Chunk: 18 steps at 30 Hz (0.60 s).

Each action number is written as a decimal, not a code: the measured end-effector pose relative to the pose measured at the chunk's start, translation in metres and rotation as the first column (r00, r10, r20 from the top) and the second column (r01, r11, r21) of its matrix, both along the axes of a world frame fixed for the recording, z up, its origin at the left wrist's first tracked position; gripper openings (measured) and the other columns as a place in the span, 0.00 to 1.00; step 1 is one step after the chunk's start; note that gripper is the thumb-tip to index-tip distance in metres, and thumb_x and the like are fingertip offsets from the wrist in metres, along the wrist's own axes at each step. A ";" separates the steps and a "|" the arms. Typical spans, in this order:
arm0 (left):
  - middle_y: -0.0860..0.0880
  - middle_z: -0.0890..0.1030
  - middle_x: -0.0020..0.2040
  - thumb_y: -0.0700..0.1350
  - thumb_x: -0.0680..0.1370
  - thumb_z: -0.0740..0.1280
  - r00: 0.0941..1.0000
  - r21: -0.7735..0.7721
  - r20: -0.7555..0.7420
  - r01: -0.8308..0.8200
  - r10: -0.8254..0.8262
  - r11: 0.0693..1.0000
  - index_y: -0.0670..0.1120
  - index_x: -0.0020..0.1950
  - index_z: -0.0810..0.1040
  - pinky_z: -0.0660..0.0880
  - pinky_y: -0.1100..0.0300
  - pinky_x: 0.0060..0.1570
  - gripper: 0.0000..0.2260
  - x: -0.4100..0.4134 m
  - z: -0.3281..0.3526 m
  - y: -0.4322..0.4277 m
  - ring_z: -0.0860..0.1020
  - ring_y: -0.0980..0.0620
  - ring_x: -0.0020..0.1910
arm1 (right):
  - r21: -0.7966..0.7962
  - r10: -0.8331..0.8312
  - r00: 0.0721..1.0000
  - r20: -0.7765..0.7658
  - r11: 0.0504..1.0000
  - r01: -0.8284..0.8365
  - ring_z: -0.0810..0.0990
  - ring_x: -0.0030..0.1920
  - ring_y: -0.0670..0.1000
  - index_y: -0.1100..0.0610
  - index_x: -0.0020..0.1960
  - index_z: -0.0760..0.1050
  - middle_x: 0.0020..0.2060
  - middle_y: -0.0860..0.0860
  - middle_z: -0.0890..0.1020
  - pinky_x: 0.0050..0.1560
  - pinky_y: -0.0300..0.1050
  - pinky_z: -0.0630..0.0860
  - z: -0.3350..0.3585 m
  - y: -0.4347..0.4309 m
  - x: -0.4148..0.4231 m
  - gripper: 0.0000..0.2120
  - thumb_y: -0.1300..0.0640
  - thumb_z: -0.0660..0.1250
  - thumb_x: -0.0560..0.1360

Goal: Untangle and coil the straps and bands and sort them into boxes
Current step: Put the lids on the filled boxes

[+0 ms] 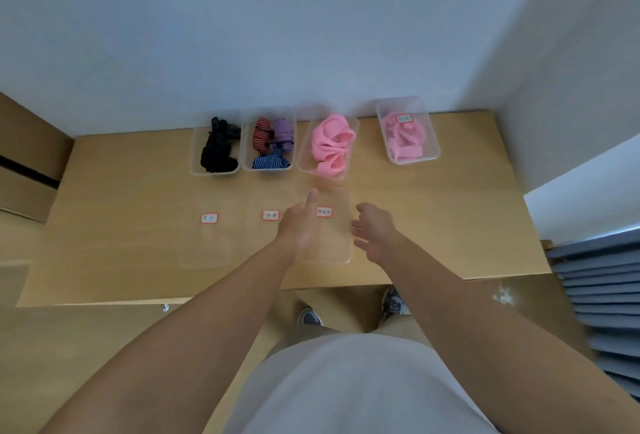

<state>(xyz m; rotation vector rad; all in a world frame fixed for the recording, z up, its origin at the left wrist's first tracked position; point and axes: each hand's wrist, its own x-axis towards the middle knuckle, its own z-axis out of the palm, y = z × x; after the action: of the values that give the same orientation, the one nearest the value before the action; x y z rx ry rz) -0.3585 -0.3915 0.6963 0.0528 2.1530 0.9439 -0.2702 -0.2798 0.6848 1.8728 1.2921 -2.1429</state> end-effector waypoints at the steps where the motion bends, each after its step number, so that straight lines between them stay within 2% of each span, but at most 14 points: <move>1: 0.46 0.80 0.58 0.66 0.83 0.49 1.000 0.006 0.004 0.002 -0.002 1.000 0.45 0.67 0.77 0.73 0.50 0.62 0.31 -0.001 -0.001 -0.003 0.77 0.46 0.57 | -0.012 -0.009 1.000 -0.009 1.000 0.009 0.78 0.62 0.59 0.59 0.64 0.72 0.61 0.59 0.78 0.59 0.55 0.74 0.001 -0.005 0.000 0.16 0.53 0.63 0.79; 3: 0.47 0.80 0.61 0.65 0.83 0.53 0.999 0.047 0.042 -0.024 0.022 0.999 0.46 0.69 0.76 0.72 0.52 0.61 0.28 -0.003 -0.003 -0.006 0.77 0.46 0.59 | -0.027 -0.030 0.999 -0.021 0.999 0.029 0.76 0.63 0.58 0.59 0.70 0.70 0.63 0.57 0.76 0.58 0.54 0.72 0.000 -0.012 -0.002 0.23 0.51 0.66 0.78; 5: 0.47 0.81 0.61 0.63 0.82 0.59 0.989 0.101 0.106 -0.114 0.103 0.988 0.46 0.68 0.77 0.74 0.51 0.61 0.26 -0.008 -0.004 -0.008 0.78 0.46 0.58 | -0.029 -0.057 0.998 -0.038 0.998 0.056 0.74 0.66 0.58 0.59 0.73 0.67 0.67 0.56 0.75 0.63 0.55 0.70 0.003 -0.016 -0.003 0.27 0.51 0.67 0.76; 6: 0.46 0.82 0.60 0.62 0.81 0.62 0.978 0.113 0.156 -0.155 0.136 0.982 0.45 0.67 0.77 0.76 0.51 0.59 0.24 -0.010 -0.002 -0.008 0.80 0.46 0.57 | -0.017 -0.073 0.997 -0.040 0.997 0.072 0.74 0.67 0.59 0.60 0.72 0.67 0.67 0.56 0.75 0.64 0.55 0.68 0.004 -0.017 -0.004 0.27 0.52 0.68 0.76; 8: 0.46 0.82 0.55 0.57 0.81 0.65 0.962 0.135 0.222 -0.190 0.157 0.972 0.45 0.60 0.78 0.76 0.54 0.49 0.17 -0.010 -0.001 -0.009 0.80 0.48 0.50 | 0.014 -0.097 0.995 -0.025 0.995 0.097 0.74 0.65 0.59 0.61 0.70 0.69 0.63 0.56 0.75 0.63 0.54 0.69 0.008 -0.020 -0.004 0.24 0.55 0.69 0.77; 10: 0.48 0.80 0.47 0.51 0.81 0.66 0.961 0.143 0.238 -0.176 0.139 0.974 0.46 0.50 0.78 0.71 0.58 0.41 0.08 -0.008 0.003 -0.011 0.77 0.51 0.42 | 0.031 -0.114 0.993 -0.041 0.993 0.116 0.78 0.54 0.57 0.60 0.64 0.73 0.52 0.56 0.76 0.53 0.50 0.72 0.009 -0.023 -0.003 0.17 0.59 0.68 0.76; 11: 0.47 0.80 0.45 0.48 0.80 0.67 0.961 0.143 0.244 -0.171 0.133 0.975 0.45 0.49 0.79 0.71 0.58 0.40 0.07 -0.006 0.003 -0.012 0.77 0.50 0.41 | 0.024 -0.128 0.989 -0.071 0.991 0.130 0.77 0.45 0.55 0.60 0.60 0.74 0.46 0.55 0.76 0.44 0.47 0.70 0.010 -0.025 -0.003 0.12 0.62 0.67 0.76; 13: 0.45 0.79 0.43 0.45 0.77 0.67 0.962 0.143 0.248 -0.150 0.111 0.978 0.41 0.52 0.82 0.72 0.55 0.43 0.10 -0.003 0.000 -0.013 0.77 0.46 0.39 | 0.002 -0.167 0.977 -0.129 0.986 0.169 0.74 0.34 0.51 0.60 0.57 0.74 0.39 0.54 0.74 0.35 0.42 0.65 0.010 -0.028 -0.003 0.09 0.67 0.63 0.78; 16: 0.43 0.77 0.43 0.38 0.78 0.65 0.985 0.143 0.164 -0.080 0.056 0.986 0.40 0.50 0.82 0.74 0.51 0.46 0.06 0.004 0.003 -0.012 0.76 0.45 0.43 | 0.030 -0.198 0.969 -0.150 0.978 0.205 0.77 0.35 0.49 0.60 0.58 0.75 0.41 0.54 0.79 0.36 0.41 0.71 0.013 -0.030 0.000 0.08 0.67 0.62 0.81; 18: 0.46 0.80 0.52 0.39 0.78 0.66 0.997 0.122 0.077 -0.036 0.027 0.992 0.42 0.62 0.81 0.76 0.52 0.54 0.13 0.006 0.005 -0.015 0.78 0.43 0.53 | 0.054 -0.204 0.966 -0.160 0.975 0.215 0.79 0.36 0.49 0.59 0.60 0.73 0.43 0.54 0.81 0.37 0.41 0.73 0.014 -0.028 0.004 0.10 0.66 0.65 0.80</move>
<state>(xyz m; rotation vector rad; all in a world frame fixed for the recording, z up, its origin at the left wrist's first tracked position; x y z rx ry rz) -0.3526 -0.4062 0.7014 0.0434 2.0303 1.0801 -0.2658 -0.3082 0.6992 1.9897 1.2626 -2.4193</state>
